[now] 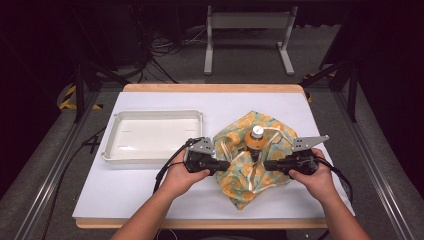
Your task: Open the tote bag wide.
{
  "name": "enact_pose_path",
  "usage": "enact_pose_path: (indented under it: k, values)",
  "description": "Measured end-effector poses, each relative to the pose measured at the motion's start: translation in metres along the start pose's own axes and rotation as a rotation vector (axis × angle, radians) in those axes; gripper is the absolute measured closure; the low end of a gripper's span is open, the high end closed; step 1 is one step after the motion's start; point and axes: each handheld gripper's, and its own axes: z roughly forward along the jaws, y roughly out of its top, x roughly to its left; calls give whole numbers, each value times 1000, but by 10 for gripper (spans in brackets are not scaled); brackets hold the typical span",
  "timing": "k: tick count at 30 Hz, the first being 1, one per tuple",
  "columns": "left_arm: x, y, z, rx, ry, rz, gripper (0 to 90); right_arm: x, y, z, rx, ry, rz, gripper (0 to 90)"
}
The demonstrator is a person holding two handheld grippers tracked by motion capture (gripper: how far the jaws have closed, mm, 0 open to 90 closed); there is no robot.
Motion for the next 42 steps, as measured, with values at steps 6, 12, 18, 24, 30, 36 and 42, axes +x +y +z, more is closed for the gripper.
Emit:
enact_pose_path:
  k: [6,12,18,24,30,36,42]
  values:
    - [6,-8,-1,32,40,-19,881,2,-3,-13,7,-30,-1,900]
    - [12,-15,-1,86,102,-38,887,0,-15,-24,13,-51,18,900]
    - [15,-20,3,125,120,-42,890,-3,-26,-34,12,-72,38,900]
    - [18,-24,9,157,120,-69,891,-9,-38,-37,14,-81,69,900]
    - [19,-28,18,186,132,-78,891,-18,-50,-34,25,-85,101,900]
    - [20,-31,24,194,131,-89,890,-20,-59,-30,49,-97,116,900]
    - [22,-34,27,187,134,-98,890,-23,-66,-28,57,-118,119,900]
